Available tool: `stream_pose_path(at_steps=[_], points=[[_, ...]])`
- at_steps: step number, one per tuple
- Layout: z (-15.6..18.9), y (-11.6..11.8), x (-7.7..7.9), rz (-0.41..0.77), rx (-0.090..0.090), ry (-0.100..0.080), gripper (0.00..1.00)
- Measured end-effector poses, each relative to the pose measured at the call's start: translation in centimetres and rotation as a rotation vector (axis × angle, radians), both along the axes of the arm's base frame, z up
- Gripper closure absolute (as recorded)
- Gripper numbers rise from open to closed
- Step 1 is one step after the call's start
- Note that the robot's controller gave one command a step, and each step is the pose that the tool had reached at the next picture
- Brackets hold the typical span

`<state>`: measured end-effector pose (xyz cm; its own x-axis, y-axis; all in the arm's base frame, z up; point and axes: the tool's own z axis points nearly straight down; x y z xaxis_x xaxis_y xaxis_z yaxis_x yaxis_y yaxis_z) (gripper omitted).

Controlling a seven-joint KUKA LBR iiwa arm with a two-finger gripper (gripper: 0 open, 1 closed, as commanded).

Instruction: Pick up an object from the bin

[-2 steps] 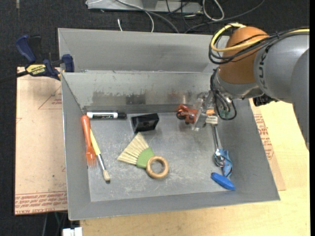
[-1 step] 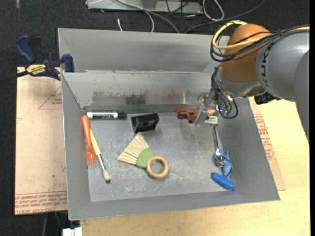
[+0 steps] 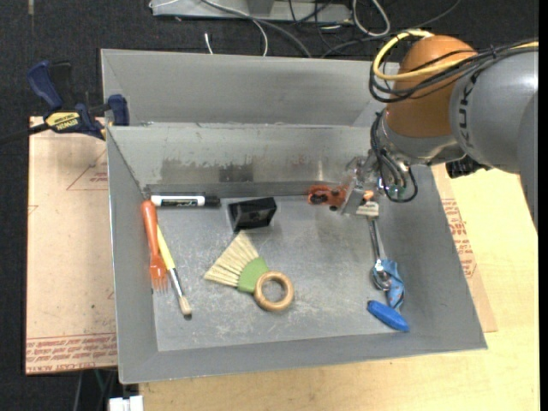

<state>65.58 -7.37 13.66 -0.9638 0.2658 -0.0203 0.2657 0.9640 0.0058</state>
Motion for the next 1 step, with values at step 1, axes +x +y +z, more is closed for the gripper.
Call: stream_pose_path(at_steps=[1], points=[[2.2,-0.02,0.18,0.0,-0.001,-0.006,1.0]])
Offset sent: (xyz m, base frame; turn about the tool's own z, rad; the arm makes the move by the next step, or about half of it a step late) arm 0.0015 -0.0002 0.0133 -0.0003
